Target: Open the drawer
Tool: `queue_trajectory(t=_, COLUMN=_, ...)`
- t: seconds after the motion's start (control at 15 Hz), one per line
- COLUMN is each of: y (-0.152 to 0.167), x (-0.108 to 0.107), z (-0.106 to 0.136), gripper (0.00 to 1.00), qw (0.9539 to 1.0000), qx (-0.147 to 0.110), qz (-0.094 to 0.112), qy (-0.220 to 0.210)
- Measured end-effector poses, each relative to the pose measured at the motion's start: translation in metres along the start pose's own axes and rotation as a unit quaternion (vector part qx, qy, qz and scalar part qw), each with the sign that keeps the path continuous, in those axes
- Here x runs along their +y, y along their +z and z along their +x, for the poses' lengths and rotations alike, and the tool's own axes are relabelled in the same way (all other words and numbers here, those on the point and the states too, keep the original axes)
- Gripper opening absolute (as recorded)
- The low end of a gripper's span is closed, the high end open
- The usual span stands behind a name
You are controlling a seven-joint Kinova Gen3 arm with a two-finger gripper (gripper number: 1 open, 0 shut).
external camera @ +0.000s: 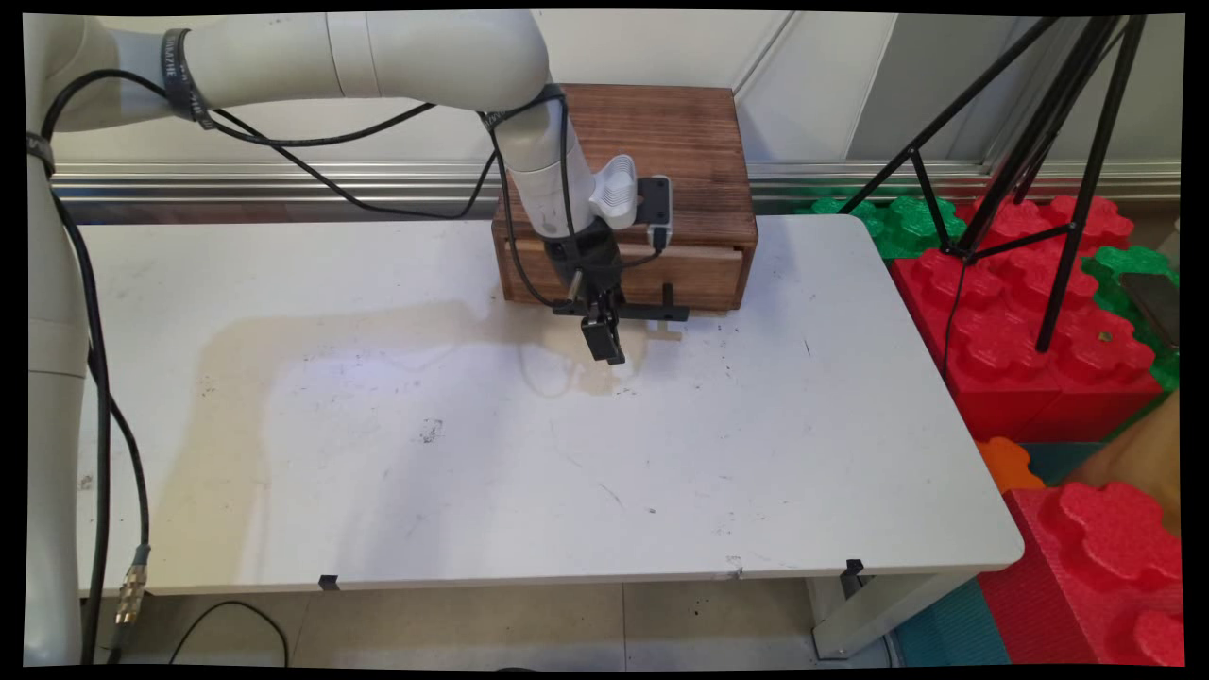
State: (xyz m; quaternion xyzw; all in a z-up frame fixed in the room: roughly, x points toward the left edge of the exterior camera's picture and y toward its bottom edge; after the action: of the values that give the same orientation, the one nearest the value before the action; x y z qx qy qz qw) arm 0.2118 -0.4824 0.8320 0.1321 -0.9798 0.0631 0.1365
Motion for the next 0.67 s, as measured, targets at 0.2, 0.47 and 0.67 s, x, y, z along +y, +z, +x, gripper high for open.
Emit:
queue_trajectory(t=0.2, y=0.000, x=0.005, z=0.001, gripper=1.00, qw=1.0000, qx=0.001, qz=-0.003, qy=0.000)
queue_trajectory(t=0.47, y=-0.001, x=0.015, z=0.002, gripper=1.00, qw=0.9999, qx=0.004, qz=-0.011, qy=-0.001)
queue_trajectory(t=0.67, y=-0.001, x=0.021, z=0.003, gripper=1.00, qw=0.9999, qx=0.005, qz=-0.015, qy=-0.003)
